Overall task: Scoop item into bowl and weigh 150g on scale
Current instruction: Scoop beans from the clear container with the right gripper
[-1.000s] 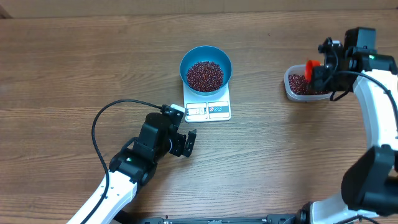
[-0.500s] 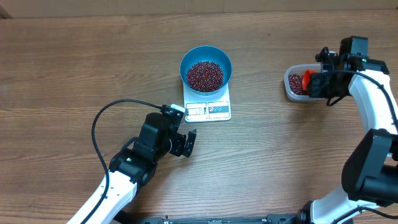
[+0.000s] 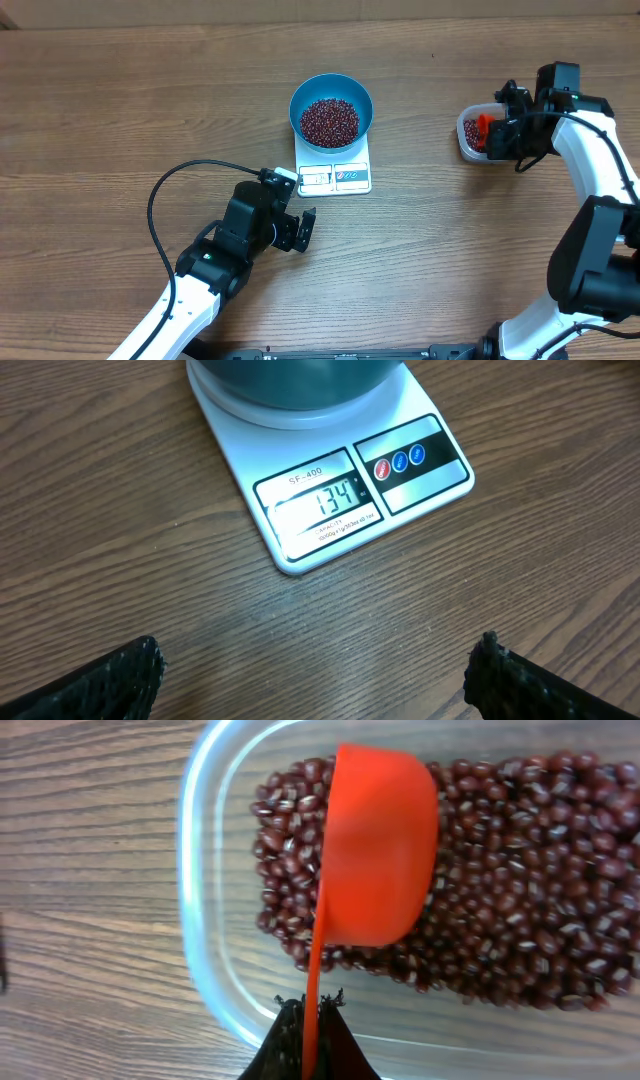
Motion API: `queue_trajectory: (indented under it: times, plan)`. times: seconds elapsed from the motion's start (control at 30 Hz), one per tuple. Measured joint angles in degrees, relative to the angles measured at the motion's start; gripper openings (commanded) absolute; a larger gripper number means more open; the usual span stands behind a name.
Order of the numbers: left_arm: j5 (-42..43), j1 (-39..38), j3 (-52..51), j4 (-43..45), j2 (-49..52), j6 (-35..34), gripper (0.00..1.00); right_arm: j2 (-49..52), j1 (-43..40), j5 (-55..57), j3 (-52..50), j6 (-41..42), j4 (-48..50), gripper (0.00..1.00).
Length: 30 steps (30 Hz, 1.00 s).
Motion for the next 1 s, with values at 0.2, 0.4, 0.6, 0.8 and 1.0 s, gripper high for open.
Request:
queue_trajectory:
  times: [0.2, 0.4, 0.6, 0.8, 1.0]
  plan:
    - [0.0, 0.0, 0.0, 0.0, 0.0, 0.0, 0.99, 0.0, 0.7, -0.5, 0.0, 0.0, -0.1, 0.04]
    - [0.0, 0.0, 0.0, 0.0, 0.0, 0.0, 1.0, 0.0, 0.7, -2.8, 0.0, 0.0, -1.0, 0.04]
    - [0.0, 0.0, 0.0, 0.0, 0.0, 0.0, 0.99, 0.0, 0.2, -5.5, 0.0, 0.0, -2.1, 0.04]
    - [0.0, 0.0, 0.0, 0.0, 0.0, 0.0, 1.0, 0.0, -2.1, -9.7, 0.0, 0.0, -2.4, 0.04]
    - [0.0, 0.0, 0.0, 0.0, 0.0, 0.0, 0.99, 0.0, -5.9, -15.2, 0.0, 0.0, -2.8, 0.04]
